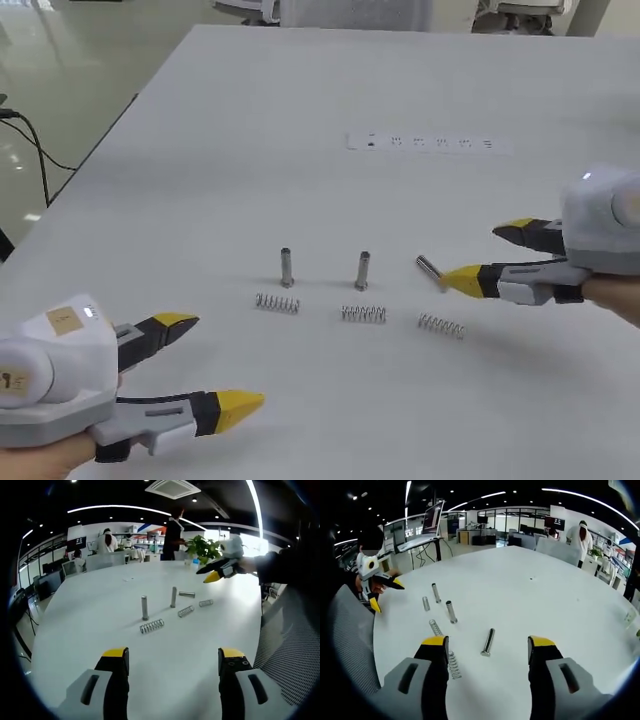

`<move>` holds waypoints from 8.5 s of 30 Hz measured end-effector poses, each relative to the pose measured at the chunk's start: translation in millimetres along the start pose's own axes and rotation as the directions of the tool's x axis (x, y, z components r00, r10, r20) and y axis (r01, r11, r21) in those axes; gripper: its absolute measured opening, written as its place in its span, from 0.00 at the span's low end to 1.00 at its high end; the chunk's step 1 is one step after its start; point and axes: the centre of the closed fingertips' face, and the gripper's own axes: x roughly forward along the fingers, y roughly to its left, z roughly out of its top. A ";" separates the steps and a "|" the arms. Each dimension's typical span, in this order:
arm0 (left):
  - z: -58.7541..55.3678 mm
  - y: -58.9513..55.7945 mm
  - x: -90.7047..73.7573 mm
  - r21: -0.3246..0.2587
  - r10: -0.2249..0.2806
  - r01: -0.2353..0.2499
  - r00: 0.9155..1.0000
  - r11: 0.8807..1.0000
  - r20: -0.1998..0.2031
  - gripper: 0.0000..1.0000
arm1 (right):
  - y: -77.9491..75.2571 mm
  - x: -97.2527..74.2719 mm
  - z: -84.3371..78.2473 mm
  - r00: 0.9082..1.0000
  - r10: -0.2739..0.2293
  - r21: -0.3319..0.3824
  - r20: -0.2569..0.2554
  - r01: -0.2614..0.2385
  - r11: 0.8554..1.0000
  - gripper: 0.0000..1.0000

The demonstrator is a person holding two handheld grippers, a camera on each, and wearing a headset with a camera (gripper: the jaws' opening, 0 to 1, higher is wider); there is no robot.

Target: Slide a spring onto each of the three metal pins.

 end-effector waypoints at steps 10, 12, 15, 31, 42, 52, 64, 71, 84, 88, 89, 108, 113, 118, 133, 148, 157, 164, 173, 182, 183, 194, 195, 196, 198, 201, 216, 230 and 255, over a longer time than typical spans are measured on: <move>1.9 -0.8 -0.3 -0.001 0.004 -0.004 1.000 1.000 0.003 0.71 | -9.8 15.1 1.5 0.999 -0.025 0.001 -0.044 0.025 1.000 0.58; 1.3 -0.7 -0.1 -0.002 0.004 -0.004 1.000 1.000 0.002 0.71 | -9.5 19.4 1.7 0.998 -0.024 0.001 -0.055 0.024 1.000 0.57; 0.5 -0.5 0.3 -0.006 0.005 -0.004 1.000 1.000 0.003 0.71 | -8.2 27.5 1.0 0.997 -0.018 -0.004 -0.079 0.018 1.000 0.55; -3.5 0.6 -1.1 -0.025 0.016 -0.016 1.000 1.000 0.005 0.70 | -0.8 58.2 -5.8 0.985 0.007 -0.020 -0.172 -0.011 1.000 0.47; -3.2 -0.3 0.0 -0.026 0.019 -0.019 1.000 0.999 0.003 0.69 | 1.0 68.6 -7.9 0.979 0.013 -0.023 -0.206 -0.018 1.000 0.42; -0.7 -2.1 1.1 -0.023 0.016 -0.016 1.000 1.000 0.009 0.68 | 0.9 72.8 -15.4 0.969 0.010 -0.017 -0.247 -0.015 1.000 0.38; -1.6 -0.5 0.0 -0.032 0.022 -0.021 1.000 0.999 0.010 0.68 | -3.0 78.1 -24.3 0.954 -0.008 -0.015 -0.298 0.004 1.000 0.28; -2.3 -0.6 0.5 -0.037 0.022 -0.022 1.000 0.999 0.009 0.67 | -1.1 81.7 -29.2 0.942 -0.007 -0.008 -0.336 0.005 1.000 0.24; -5.0 0.3 0.2 -0.044 0.023 -0.023 1.000 0.999 0.008 0.67 | -3.5 82.3 -34.5 0.929 -0.015 0.027 -0.370 0.027 0.999 0.16; -5.3 0.4 0.6 -0.045 0.023 -0.022 1.000 0.999 0.008 0.67 | -4.4 83.9 -34.7 0.924 -0.013 0.036 -0.383 0.029 0.999 0.15; -5.7 0.6 0.8 -0.046 0.023 -0.022 1.000 0.999 0.008 0.67 | -4.7 84.0 -34.7 0.922 -0.014 0.036 -0.386 0.031 0.999 0.15; -5.5 1.6 0.1 -0.051 0.025 -0.024 1.000 0.998 0.012 0.66 | -7.3 84.6 -35.4 0.899 -0.042 0.070 -0.437 0.081 0.994 0.10; -4.7 3.1 -0.9 -0.052 0.028 -0.027 1.000 0.998 0.014 0.66 | -9.3 82.6 -33.3 0.906 -0.050 0.073 -0.420 0.089 0.993 0.10; -3.9 2.8 -0.4 -0.050 0.026 -0.026 1.000 0.998 0.014 0.66 | -7.9 78.2 -25.4 0.916 -0.052 0.070 -0.398 0.087 0.994 0.10; 3.1 -0.9 0.9 -0.031 0.015 -0.015 1.000 0.999 0.024 0.66 | -1.7 61.9 -13.0 0.937 -0.064 0.068 -0.343 0.093 0.993 0.10; 9.9 -5.5 -1.1 -0.011 0.010 -0.009 1.000 1.000 0.030 0.66 | 2.4 47.5 -6.4 0.953 -0.075 0.071 -0.294 0.100 0.992 0.10; 13.2 -7.5 -2.2 -0.003 0.008 -0.008 0.999 1.000 0.032 0.66 | 4.5 42.8 -5.8 0.957 -0.078 0.068 -0.281 0.101 0.993 0.10; 14.2 -7.8 -3.1 -0.001 0.009 -0.009 0.999 1.000 0.033 0.66 | 5.0 40.5 -5.7 0.959 -0.080 0.067 -0.271 0.101 0.993 0.10; 15.5 -8.1 -3.8 0.001 0.011 -0.011 0.999 1.000 0.036 0.66 | 5.3 40.0 -5.3 0.962 -0.080 0.066 -0.262 0.101 0.993 0.10; 16.7 -8.9 -3.2 0.002 0.010 -0.010 0.999 1.000 0.037 0.66 | 5.9 37.1 -6.4 0.963 -0.080 0.087 -0.258 0.106 0.991 0.10; 16.7 -8.9 -3.1 0.002 0.009 -0.009 0.999 1.000 0.038 0.66 | 5.2 36.3 -6.8 0.963 -0.081 0.093 -0.256 0.108 0.990 0.10; 17.6 -9.4 -1.9 0.004 0.005 -0.005 0.999 1.000 0.041 0.66 | 6.0 33.1 -8.0 0.963 -0.085 0.098 -0.257 0.113 0.989 0.10; 17.4 -9.4 -1.9 0.004 0.005 -0.005 0.999 1.000 0.041 0.66 | 6.2 32.9 -8.1 0.963 -0.085 0.096 -0.257 0.113 0.989 0.10; 17.2 -9.5 -2.0 0.003 0.005 -0.005 0.999 1.000 0.040 0.66 | 5.9 32.7 -8.3 0.963 -0.087 0.092 -0.257 0.114 0.989 0.10; 16.8 -9.7 -2.1 0.003 0.005 -0.005 0.999 1.000 0.041 0.66 | 5.7 32.2 -8.5 0.963 -0.088 0.093 -0.257 0.115 0.989 0.10; 16.8 -9.6 -1.9 0.002 0.005 -0.005 0.999 1.000 0.042 0.66 | 5.2 30.8 -10.2 0.961 -0.089 0.089 -0.263 0.116 0.989 0.10; 17.1 -10.7 -2.1 0.005 0.004 -0.004 0.999 1.000 0.040 0.66 | 6.6 30.4 -15.4 0.960 -0.085 0.085 -0.266 0.111 0.990 0.10; 16.9 -11.0 -2.8 0.006 0.002 -0.002 0.999 1.000 0.039 0.66 | 7.3 29.7 -17.3 0.962 -0.091 0.058 -0.258 0.110 0.992 0.17; 17.7 -11.9 -1.9 0.010 -0.003 0.003 0.999 1.000 0.038 0.66 | 4.5 18.6 -17.2 0.969 -0.101 0.061 -0.225 0.117 0.991 0.23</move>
